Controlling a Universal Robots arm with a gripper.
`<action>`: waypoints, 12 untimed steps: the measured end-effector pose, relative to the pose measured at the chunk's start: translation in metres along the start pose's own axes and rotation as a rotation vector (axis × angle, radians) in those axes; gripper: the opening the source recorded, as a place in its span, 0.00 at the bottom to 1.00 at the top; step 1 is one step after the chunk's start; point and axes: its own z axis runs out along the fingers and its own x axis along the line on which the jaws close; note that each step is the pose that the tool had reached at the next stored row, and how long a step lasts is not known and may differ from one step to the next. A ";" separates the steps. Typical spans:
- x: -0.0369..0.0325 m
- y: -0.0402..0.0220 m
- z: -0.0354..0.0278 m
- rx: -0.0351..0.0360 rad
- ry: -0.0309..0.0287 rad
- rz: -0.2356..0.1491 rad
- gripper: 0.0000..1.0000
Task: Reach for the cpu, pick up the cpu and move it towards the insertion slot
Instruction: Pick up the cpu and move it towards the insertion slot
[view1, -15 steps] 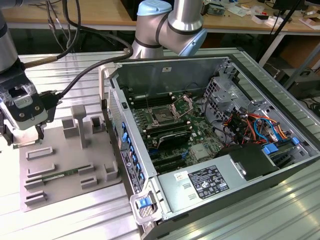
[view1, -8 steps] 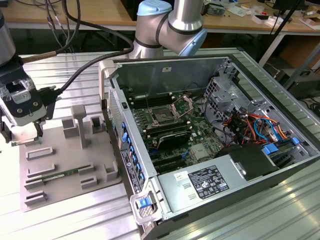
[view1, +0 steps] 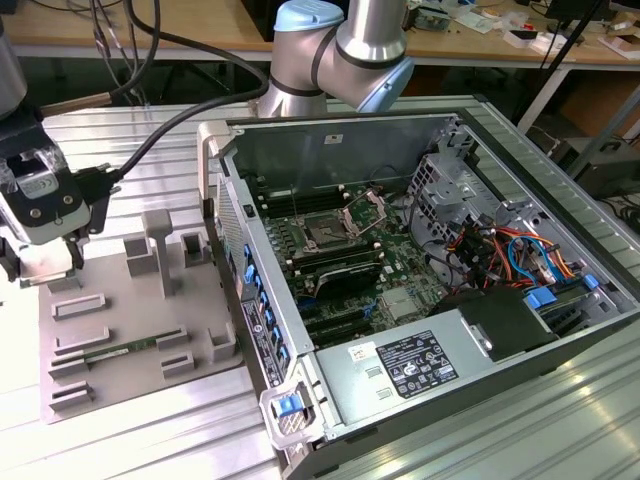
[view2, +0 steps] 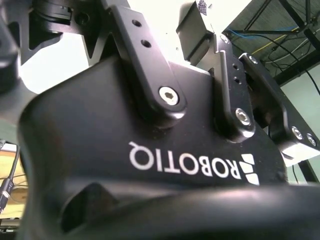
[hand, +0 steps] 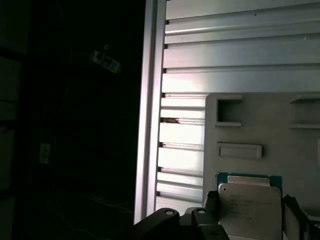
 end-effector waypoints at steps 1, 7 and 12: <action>0.0000 0.0000 -0.0010 0.0000 0.0001 0.000 0.55; 0.0000 0.0001 -0.0060 0.0000 0.0000 0.000 0.55; 0.0000 0.0002 -0.0115 0.0000 0.0000 0.000 0.55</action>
